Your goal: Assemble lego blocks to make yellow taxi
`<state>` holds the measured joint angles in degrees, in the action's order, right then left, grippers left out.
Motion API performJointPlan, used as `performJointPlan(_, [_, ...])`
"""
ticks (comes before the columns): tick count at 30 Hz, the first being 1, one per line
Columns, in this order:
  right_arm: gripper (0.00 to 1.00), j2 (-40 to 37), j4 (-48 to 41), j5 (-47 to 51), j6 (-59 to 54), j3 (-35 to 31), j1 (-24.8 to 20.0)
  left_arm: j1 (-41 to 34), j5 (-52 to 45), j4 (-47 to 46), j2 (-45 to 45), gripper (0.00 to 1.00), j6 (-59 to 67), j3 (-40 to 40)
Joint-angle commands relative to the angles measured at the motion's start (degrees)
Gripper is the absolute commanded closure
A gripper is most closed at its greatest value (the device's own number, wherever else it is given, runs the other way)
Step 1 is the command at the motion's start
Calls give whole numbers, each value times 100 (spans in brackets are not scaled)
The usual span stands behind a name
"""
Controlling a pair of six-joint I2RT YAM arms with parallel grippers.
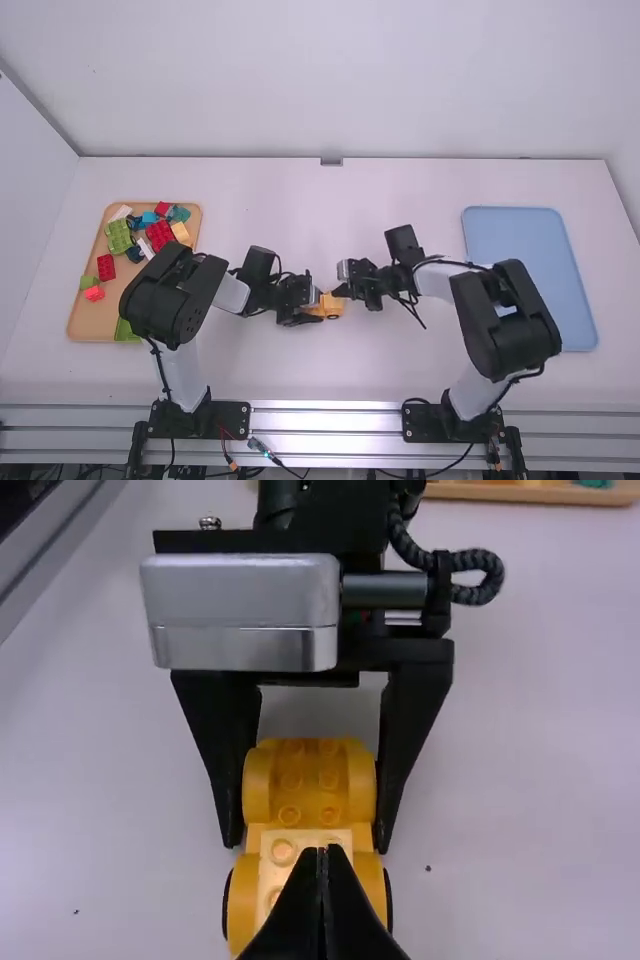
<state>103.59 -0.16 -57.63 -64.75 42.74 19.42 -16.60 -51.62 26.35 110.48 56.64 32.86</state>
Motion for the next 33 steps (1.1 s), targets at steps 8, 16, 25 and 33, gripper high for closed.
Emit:
performJointPlan(8, [100, 553, -7, 68, 173, -39, 42, 20, 24, -35, 66, 40, 66, 39])
performJointPlan(16, [100, 737, 61, 378, 197, -39, 330, 20, 24, -35, 66, 40, 66, 42])
performJointPlan(25, [100, 741, 15, 868, 516, -39, 457, 22, 22, -33, 66, 40, 66, 42])
performJointPlan(33, [100, 730, -63, 319, 50, -39, 319, 20, 22, -9, 66, 40, 66, 42])
